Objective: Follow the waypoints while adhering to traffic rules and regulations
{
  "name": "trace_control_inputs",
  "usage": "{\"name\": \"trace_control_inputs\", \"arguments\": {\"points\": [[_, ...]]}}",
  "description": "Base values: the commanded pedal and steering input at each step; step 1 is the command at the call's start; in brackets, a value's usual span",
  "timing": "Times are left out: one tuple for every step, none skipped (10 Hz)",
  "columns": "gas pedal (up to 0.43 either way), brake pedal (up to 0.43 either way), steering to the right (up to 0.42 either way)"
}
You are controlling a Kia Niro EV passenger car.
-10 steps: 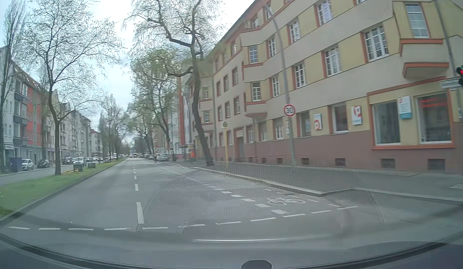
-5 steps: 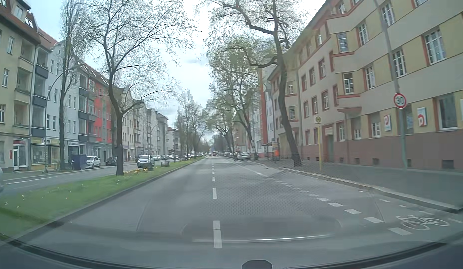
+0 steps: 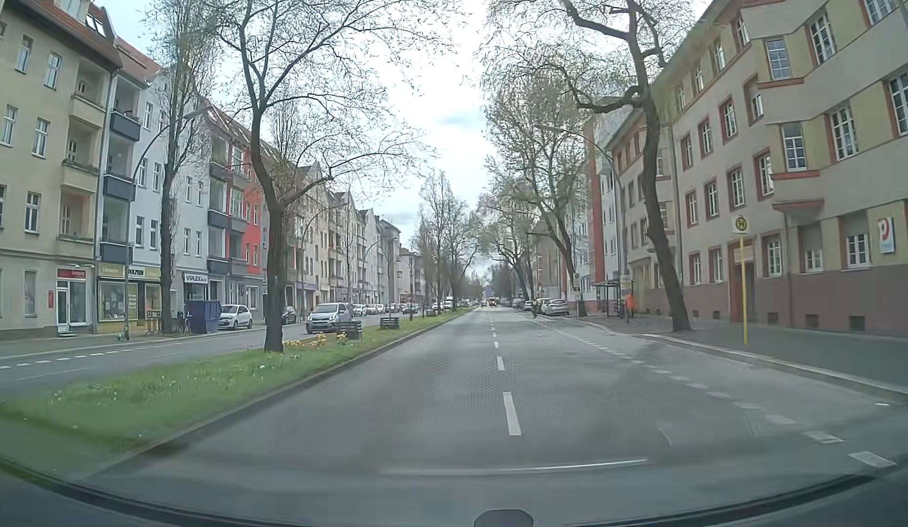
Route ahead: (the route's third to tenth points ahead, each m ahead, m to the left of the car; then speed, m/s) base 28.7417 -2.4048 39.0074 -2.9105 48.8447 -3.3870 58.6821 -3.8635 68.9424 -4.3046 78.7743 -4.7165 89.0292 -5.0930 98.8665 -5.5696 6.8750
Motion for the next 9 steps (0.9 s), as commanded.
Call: {"name": "trace_control_inputs", "arguments": {"points": [[0.287,0.0,-0.026],[0.287,0.0,-0.003],[0.287,0.0,0.005],[0.287,0.0,0.005],[0.299,0.0,0.005],[0.299,0.0,0.005],[0.299,0.0,0.005],[0.299,0.0,0.005],[0.299,0.0,0.005]]}}
